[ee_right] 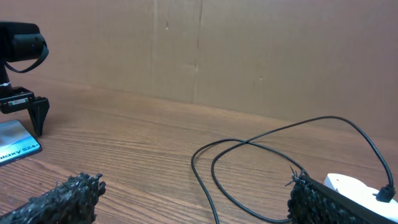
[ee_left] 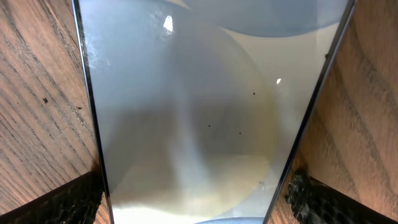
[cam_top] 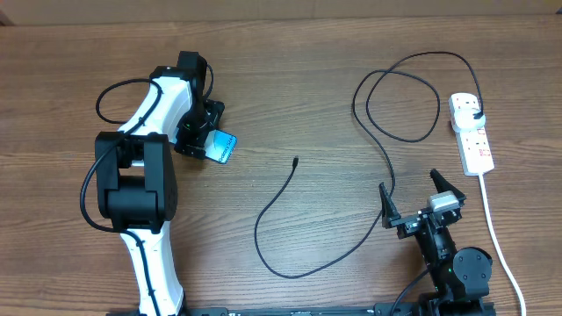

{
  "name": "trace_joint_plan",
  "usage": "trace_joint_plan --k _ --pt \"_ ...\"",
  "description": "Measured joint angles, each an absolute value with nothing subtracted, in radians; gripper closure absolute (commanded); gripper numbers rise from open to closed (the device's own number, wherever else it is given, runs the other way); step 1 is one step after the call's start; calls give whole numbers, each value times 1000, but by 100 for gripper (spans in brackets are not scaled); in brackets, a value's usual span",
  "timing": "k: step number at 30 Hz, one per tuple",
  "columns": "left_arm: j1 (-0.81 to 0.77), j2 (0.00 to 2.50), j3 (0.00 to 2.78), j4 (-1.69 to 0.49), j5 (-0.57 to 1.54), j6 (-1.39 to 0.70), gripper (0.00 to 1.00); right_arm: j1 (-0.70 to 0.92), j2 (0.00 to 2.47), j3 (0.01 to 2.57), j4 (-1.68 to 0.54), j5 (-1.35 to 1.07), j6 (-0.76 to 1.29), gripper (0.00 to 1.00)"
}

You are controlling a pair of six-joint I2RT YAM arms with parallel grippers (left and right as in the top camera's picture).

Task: Plug charger to phone and switch on socket
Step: 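Close the left gripper on the phone's sides to grip it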

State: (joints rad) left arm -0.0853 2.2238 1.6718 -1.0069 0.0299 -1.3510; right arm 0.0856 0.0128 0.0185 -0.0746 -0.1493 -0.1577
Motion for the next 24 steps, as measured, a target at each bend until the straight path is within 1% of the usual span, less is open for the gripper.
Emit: trace_joint_plan --k 8,21,23,24 --pt "-85 2224 1673 -1009 29 -1346 0 86 13 19 -75 -149 -158 0" --pt "-85 2224 1674 -1007 3 -1245 0 86 13 19 -75 -150 -158 0" --pt "-85 2224 1674 -1006 3 -1243 7 86 13 19 -74 -150 -157 0" --pt "-85 2224 1674 -1003 4 -1238 9 86 13 19 -75 -149 -158 0"
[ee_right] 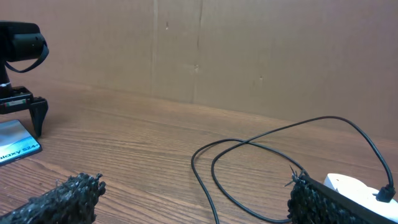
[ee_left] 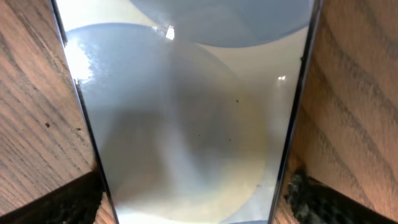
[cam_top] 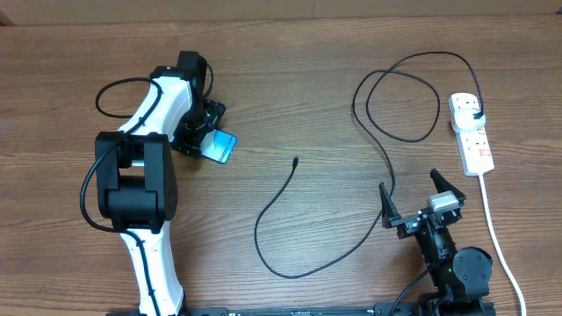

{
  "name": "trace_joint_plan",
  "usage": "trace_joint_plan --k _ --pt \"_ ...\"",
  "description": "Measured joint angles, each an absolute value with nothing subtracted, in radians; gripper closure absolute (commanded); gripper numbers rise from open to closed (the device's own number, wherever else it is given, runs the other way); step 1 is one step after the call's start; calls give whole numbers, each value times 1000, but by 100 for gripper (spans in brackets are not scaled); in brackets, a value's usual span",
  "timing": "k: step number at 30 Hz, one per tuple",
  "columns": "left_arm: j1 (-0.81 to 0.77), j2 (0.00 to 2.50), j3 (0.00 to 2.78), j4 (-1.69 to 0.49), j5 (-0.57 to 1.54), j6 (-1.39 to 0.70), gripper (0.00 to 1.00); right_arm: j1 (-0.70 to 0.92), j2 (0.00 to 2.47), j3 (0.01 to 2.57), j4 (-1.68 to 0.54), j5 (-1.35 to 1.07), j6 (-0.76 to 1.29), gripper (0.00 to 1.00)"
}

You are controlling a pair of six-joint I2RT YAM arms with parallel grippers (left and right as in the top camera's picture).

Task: Plug charger to phone and switch on socket
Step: 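Close the left gripper on the phone's sides to grip it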

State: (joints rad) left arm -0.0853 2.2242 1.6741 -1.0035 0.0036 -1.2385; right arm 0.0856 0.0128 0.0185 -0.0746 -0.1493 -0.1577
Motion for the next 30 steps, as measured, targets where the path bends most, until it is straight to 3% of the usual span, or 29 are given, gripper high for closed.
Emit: trace_joint_plan --k 7,15,30 --pt "-85 2225 1674 -1001 4 -1230 9 86 13 19 -74 -149 -158 0" --pt "-85 2226 1678 -1001 3 -1227 32 86 13 19 -75 -149 -158 0" --pt "-85 2226 1678 -1002 4 -1227 41 86 13 19 -74 -150 -158 0"
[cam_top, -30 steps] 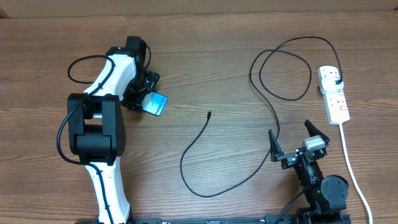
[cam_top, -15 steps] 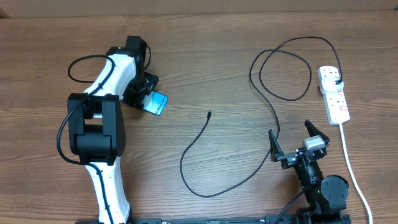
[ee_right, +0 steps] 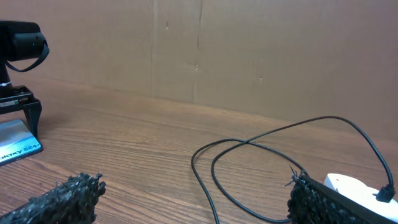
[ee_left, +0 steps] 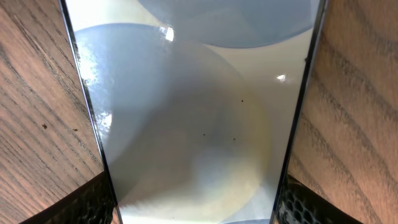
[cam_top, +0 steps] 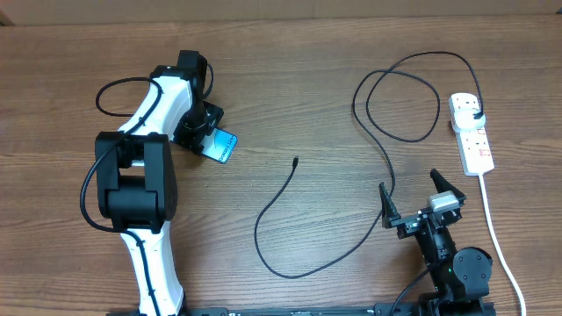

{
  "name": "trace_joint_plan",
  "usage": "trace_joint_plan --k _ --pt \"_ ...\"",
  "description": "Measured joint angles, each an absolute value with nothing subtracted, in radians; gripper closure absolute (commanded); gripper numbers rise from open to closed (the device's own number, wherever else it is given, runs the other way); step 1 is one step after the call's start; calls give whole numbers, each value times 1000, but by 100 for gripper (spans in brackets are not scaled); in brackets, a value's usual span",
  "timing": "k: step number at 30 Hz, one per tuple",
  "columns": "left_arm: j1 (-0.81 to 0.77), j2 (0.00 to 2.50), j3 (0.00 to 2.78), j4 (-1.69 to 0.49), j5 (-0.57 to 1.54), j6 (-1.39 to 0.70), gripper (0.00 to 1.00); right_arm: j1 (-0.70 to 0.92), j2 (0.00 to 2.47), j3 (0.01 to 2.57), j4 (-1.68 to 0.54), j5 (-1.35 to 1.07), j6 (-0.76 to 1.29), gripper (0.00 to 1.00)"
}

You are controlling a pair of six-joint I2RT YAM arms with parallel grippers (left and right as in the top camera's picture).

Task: Plug charger to phone and switch on socket
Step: 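Close the left gripper on the phone's sides to grip it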

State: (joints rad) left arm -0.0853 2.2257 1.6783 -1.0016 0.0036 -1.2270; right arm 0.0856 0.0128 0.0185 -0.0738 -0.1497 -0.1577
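Observation:
The phone [cam_top: 223, 147] lies flat on the wooden table at the left, its blue end toward the middle. Its glossy screen [ee_left: 193, 118] fills the left wrist view. My left gripper [cam_top: 200, 133] is shut on the phone, with one finger [ee_left: 93, 202] against each long edge. The black charger cable [cam_top: 290, 189] runs from a plug in the white power strip [cam_top: 471, 133] through loops to its free end [cam_top: 295, 161] at mid-table. My right gripper [cam_top: 420, 204] stands open near the front right, with nothing between its fingers [ee_right: 65, 196].
A brown cardboard wall [ee_right: 205, 50] closes off the far side of the table. The strip's white lead [cam_top: 496, 228] runs down the right edge past the right arm's base. Cable loops [ee_right: 249, 168] lie just ahead of the right gripper.
The left gripper's fingers have drawn in against the phone's long edges, and the phone has shifted slightly under the wrist. The right arm, cable and power strip are unchanged.
The left gripper first straddled the phone with its fingers wide of the edges. Then the phone sat a little differently between them. Now the fingers press on both edges. The right gripper has stayed open and still throughout.

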Motion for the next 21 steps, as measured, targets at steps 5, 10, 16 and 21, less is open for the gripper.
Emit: trace_joint_plan --k 5,10,16,21 --pt "-85 2226 1678 -1002 4 -1227 41 86 13 19 -75 -149 -158 0" --pt "-85 2226 1678 -1002 4 -1227 53 86 13 19 -74 -150 -158 0" --pt "-85 2226 1678 -1002 4 -1227 75 86 13 19 -75 -150 -158 0" --pt "-85 2226 1678 -1002 4 -1227 96 86 13 19 -75 -150 -158 0"
